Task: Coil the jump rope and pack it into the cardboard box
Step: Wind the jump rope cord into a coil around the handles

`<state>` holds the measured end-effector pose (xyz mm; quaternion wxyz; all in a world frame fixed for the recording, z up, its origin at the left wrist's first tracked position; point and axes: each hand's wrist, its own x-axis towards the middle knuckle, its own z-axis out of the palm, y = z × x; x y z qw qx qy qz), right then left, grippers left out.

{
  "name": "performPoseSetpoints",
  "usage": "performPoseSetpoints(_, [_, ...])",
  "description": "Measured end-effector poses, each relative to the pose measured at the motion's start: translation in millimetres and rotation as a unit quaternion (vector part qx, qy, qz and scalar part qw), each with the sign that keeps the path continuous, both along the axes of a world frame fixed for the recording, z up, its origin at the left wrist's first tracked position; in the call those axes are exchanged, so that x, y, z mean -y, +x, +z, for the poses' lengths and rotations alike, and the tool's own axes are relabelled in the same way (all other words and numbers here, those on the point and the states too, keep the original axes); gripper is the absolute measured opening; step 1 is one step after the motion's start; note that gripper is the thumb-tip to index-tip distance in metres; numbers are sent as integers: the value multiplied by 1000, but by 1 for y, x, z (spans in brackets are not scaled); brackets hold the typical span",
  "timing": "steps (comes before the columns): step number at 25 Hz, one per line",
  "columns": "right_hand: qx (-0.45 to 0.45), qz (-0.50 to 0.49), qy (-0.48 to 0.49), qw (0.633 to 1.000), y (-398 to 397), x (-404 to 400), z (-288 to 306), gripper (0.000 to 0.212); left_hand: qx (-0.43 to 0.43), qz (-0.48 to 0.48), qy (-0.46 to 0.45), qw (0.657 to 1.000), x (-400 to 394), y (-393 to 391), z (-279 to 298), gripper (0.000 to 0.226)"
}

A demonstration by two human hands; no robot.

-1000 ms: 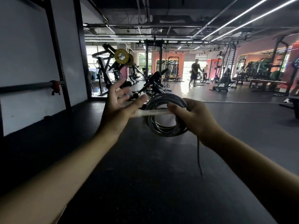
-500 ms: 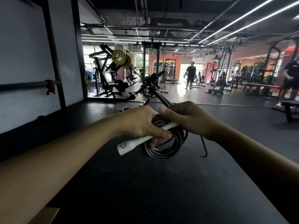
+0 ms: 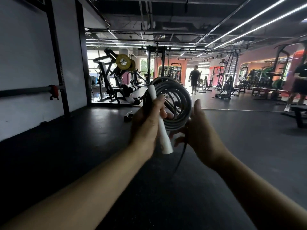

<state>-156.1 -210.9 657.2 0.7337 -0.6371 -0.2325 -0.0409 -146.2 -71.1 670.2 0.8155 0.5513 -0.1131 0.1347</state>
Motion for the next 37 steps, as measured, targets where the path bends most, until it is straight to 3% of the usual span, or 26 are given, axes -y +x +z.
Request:
performPoseSetpoints(2, [-27, -3, 59, 998, -6, -26, -6, 59, -15, 65, -30, 997, 15, -3, -6, 38])
performPoseSetpoints(5, [-69, -75, 115, 988, -12, -45, -10, 45, 28, 124, -25, 992, 22, -2, -14, 37])
performPoseSetpoints(10, [-121, -153, 129, 972, -10, -54, -14, 37, 36, 89, 3, 995, 16, 3, -23, 37])
performPoseSetpoints(13, [-31, -213, 26, 976, 1, -41, -12, 36, 45, 52, 72, 995, 1, 9, -29, 31])
performPoseSetpoints(15, [49, -250, -65, 965, 10, -23, -4, 32, 52, 23, 118, 991, -15, 14, -27, 46])
performPoseSetpoints(18, [171, -290, -292, 895, 16, 6, 16, 32, 100, -14, 131, 986, -52, 20, -4, 80])
performPoseSetpoints(20, [218, -267, -430, 835, 17, 17, 30, 31, 172, 9, 297, 939, -70, 17, 22, 99])
performPoseSetpoints(21, [231, -250, -475, 811, 16, 19, 36, 30, 200, 24, 423, 883, -71, 12, 34, 106])
performPoseSetpoints(23, [250, -227, -526, 781, 15, 15, 44, 26, 235, 58, 640, 729, -56, -1, 48, 115])
performPoseSetpoints(24, [259, -219, -540, 770, 15, 12, 47, 22, 247, 68, 696, 671, -46, -5, 49, 118])
performPoseSetpoints(25, [268, -215, -551, 761, 13, 9, 49, 17, 247, 64, 718, 648, -36, -6, 47, 120])
performPoseSetpoints(26, [274, -215, -562, 750, 12, 8, 50, 13, 236, 50, 715, 656, -29, -4, 43, 121])
performPoseSetpoints(28, [280, -223, -571, 739, 11, 9, 50, 17, 200, 13, 668, 716, -26, 4, 32, 121])
performPoseSetpoints(29, [271, -218, -563, 749, 10, 11, 49, 22, 182, 1, 646, 741, -26, 7, 28, 120])
performPoseSetpoints(32, [184, -162, -494, 834, 7, 16, 49, 34, 146, -39, 593, 791, -31, 13, 18, 108])
performPoseSetpoints(35, [117, -141, -333, 925, 5, 24, 54, 37, 150, -85, 524, 834, -36, 13, 11, 63])
performPoseSetpoints(37, [107, -158, -259, 947, 9, 32, 52, 53, 137, -97, 434, 885, -37, 9, 8, 46])
